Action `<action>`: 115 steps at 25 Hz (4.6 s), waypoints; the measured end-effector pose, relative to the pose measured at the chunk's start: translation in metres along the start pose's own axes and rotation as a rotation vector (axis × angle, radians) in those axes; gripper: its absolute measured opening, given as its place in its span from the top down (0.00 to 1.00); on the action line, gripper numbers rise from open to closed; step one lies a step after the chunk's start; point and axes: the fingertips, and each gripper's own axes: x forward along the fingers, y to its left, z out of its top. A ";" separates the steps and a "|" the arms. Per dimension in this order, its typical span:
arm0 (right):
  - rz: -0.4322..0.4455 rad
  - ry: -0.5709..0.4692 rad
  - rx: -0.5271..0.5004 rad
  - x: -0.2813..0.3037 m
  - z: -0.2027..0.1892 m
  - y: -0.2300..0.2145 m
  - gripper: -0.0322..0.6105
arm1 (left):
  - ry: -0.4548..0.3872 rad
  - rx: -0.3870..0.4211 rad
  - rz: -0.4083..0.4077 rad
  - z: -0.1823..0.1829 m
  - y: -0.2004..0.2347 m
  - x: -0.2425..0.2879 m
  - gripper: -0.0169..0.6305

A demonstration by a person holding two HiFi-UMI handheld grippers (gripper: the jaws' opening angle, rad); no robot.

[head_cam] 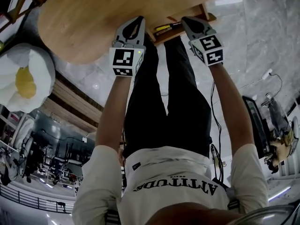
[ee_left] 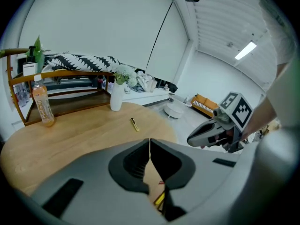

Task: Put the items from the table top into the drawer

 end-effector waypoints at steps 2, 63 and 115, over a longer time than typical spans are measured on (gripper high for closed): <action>0.004 -0.010 0.024 -0.005 0.000 -0.011 0.92 | 0.000 -0.006 0.002 0.006 -0.004 0.015 0.94; 0.010 -0.026 0.147 -0.005 -0.035 -0.168 0.92 | 0.328 0.046 0.235 0.036 0.068 0.292 0.85; 0.080 0.077 0.047 0.016 -0.089 -0.100 0.92 | 0.439 0.363 -0.174 -0.161 -0.100 0.141 0.85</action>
